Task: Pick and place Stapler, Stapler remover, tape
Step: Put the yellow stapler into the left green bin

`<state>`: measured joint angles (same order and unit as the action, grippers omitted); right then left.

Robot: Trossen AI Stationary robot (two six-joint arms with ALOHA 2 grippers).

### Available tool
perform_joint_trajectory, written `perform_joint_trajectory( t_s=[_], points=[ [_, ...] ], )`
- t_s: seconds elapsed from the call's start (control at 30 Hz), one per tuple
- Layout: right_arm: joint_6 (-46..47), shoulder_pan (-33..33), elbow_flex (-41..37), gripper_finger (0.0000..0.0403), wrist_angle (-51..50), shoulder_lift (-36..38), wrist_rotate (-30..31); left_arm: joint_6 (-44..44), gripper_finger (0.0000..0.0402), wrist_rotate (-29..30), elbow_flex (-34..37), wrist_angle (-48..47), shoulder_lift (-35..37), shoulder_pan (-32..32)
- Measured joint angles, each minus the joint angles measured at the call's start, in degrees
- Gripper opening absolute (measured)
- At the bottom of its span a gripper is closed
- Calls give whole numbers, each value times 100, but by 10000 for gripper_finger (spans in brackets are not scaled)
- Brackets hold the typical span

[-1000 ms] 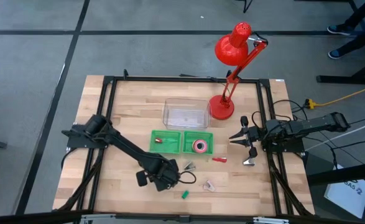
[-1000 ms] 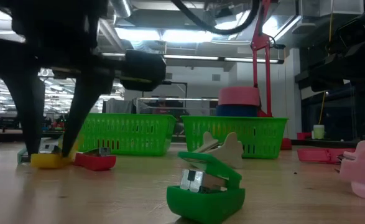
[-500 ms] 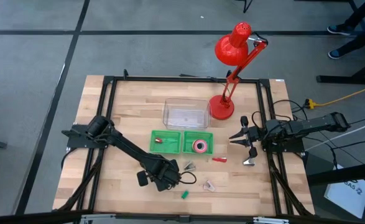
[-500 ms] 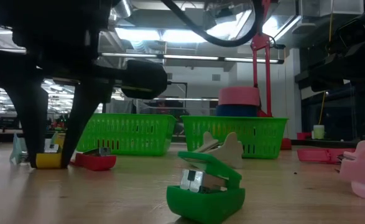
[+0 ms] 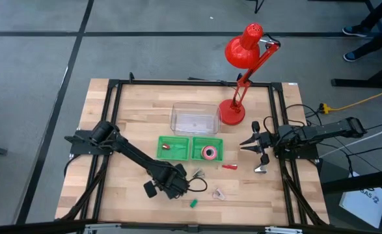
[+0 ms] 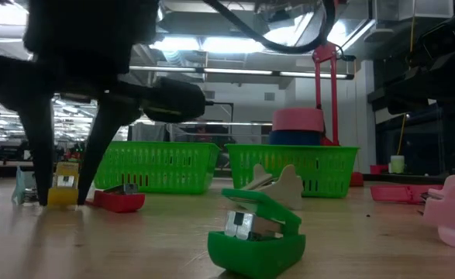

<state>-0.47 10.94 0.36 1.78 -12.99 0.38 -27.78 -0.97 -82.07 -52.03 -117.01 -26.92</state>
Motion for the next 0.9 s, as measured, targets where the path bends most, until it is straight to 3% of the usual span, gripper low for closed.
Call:
perform_joint_trajectory(
  t_s=[0.43, 0.63, 0.9],
  points=[
    [0, 0, 0, 72, 1, 0, 0, 877, 64, 288, -1013, -611, 119, -4],
    [0, 0, -2, 72, 0, 0, -2, 1128, 64, 348, -1588, -742, 512, 45],
    [0, 0, -1, 72, 4, 2, -1, 2092, 64, 360, -2029, -540, 1116, 265]
  ],
)
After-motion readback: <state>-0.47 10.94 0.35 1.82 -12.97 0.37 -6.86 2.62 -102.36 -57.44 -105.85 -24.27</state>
